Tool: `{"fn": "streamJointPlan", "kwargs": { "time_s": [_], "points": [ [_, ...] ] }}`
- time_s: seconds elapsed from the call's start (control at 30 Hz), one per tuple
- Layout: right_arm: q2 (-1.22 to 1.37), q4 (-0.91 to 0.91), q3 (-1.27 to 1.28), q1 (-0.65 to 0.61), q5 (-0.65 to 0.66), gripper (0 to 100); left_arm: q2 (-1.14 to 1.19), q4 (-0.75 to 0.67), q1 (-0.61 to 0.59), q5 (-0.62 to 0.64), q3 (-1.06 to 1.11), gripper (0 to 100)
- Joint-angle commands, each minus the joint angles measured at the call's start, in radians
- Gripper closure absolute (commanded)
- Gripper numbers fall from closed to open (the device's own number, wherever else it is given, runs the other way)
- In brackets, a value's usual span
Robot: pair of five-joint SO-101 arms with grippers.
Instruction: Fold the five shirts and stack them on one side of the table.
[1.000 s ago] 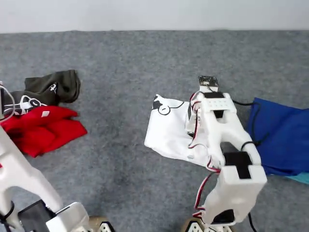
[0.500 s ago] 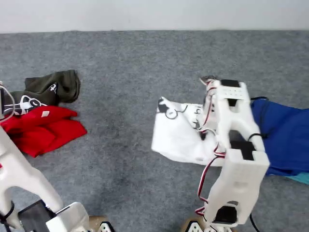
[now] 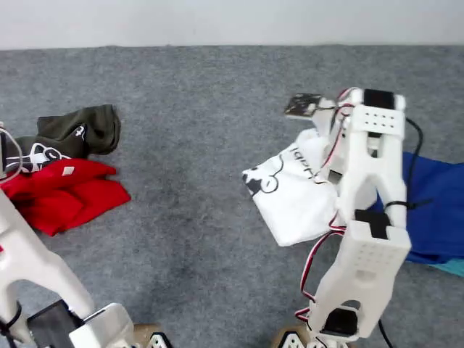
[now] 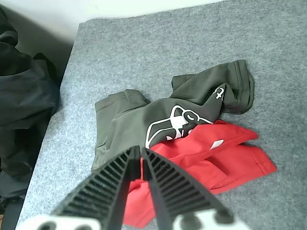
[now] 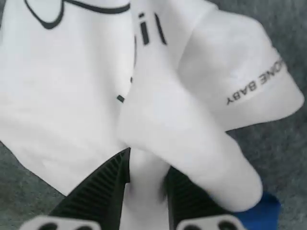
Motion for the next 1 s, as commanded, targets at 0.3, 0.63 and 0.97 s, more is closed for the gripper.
{"fn": "streamJointPlan", "kwargs": {
  "time_s": [0.3, 0.63, 0.97],
  "points": [
    [0.024, -0.294, -0.058, -0.067, -0.158, 77.9, -0.040, 0.020, 0.002, -0.003, -0.005, 99],
    [-0.028, -0.163, -0.107, -0.134, -0.855, 72.3, -0.032, 0.020, 0.002, -0.003, -0.005, 99],
    [-0.059, -0.018, -0.104, -0.150, -1.594, 72.2, -0.031, 0.020, 0.002, -0.008, -0.005, 99]
  ]
}}
